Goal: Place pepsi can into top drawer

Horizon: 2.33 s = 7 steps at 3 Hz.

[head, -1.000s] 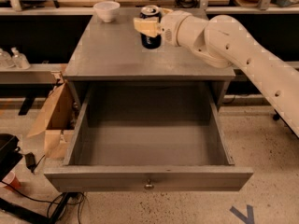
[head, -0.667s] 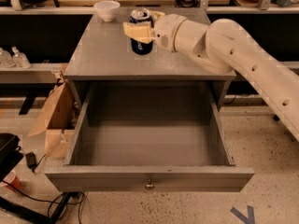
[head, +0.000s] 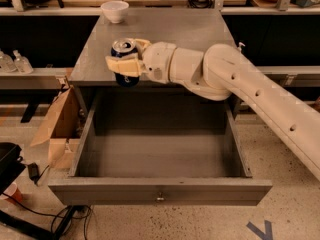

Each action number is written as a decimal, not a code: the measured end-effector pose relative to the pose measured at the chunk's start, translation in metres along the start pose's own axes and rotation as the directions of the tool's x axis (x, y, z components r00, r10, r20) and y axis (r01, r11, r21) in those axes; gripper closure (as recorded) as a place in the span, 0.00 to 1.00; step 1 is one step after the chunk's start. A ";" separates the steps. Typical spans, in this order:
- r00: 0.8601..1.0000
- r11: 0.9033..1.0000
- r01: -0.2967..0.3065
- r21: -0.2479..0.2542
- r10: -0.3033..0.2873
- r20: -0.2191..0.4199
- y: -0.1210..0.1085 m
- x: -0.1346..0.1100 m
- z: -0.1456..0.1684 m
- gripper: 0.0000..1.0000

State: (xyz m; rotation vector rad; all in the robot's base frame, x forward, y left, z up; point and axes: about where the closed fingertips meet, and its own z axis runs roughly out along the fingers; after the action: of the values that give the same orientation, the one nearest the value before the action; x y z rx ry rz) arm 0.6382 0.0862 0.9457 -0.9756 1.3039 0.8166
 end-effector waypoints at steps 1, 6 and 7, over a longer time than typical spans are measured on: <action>0.998 0.996 0.006 -0.084 -0.011 -0.059 0.037 0.028 0.017 1.00; 0.976 0.925 -0.196 -0.325 0.152 -0.155 0.102 0.244 0.028 1.00; 0.975 0.920 -0.204 -0.335 0.159 -0.155 0.106 0.246 0.030 0.73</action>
Offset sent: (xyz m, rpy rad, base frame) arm -0.0223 0.0268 -0.0273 -0.0552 0.0150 0.0701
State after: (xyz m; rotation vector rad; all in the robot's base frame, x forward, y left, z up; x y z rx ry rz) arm 0.5800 0.1446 0.6885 -1.2134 1.3997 1.1765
